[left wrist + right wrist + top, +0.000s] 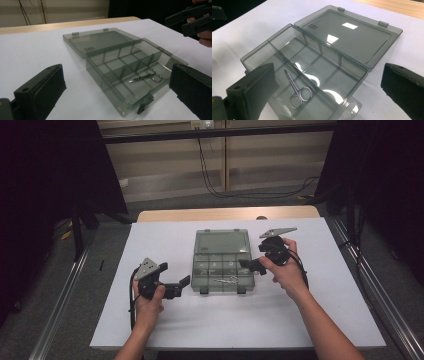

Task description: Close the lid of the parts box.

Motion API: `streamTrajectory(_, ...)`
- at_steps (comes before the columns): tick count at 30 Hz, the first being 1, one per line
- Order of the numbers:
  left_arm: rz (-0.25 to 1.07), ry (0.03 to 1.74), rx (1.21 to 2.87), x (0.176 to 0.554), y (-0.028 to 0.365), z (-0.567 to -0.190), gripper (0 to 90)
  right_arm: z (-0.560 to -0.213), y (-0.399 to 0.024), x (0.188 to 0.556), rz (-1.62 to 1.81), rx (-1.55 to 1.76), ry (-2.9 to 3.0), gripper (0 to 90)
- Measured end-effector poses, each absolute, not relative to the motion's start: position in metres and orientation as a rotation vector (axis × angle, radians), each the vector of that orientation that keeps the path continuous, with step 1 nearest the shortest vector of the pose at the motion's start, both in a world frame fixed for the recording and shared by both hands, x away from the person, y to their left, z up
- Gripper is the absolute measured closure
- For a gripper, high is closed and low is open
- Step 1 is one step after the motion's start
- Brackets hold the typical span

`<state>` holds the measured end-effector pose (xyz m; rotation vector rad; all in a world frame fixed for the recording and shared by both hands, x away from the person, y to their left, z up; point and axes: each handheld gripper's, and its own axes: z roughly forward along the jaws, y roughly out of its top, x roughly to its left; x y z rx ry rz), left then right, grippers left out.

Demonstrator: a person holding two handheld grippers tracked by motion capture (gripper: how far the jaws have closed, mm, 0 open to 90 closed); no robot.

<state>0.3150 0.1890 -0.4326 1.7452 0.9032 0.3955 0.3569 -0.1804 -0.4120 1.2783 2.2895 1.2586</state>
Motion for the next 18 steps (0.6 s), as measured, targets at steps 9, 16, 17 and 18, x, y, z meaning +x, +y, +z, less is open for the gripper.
streamTrajectory(9,0.374,0.922,1.724,0.335,0.179,-0.427,0.0,-0.411,-0.186,0.361,1.286,1.278,2.274,0.0)
streamTrajectory(16,0.354,0.939,1.725,0.351,0.174,-0.426,0.0,-0.416,-0.19,0.368,1.289,1.313,2.261,0.1)
streamTrajectory(17,0.344,0.944,1.72,0.353,0.173,-0.427,0.0,-0.417,-0.19,0.369,1.293,1.321,2.257,0.0)
streamTrajectory(18,0.337,0.942,1.724,0.357,0.173,-0.428,0.0,-0.417,-0.191,0.37,1.293,1.331,2.252,0.1)
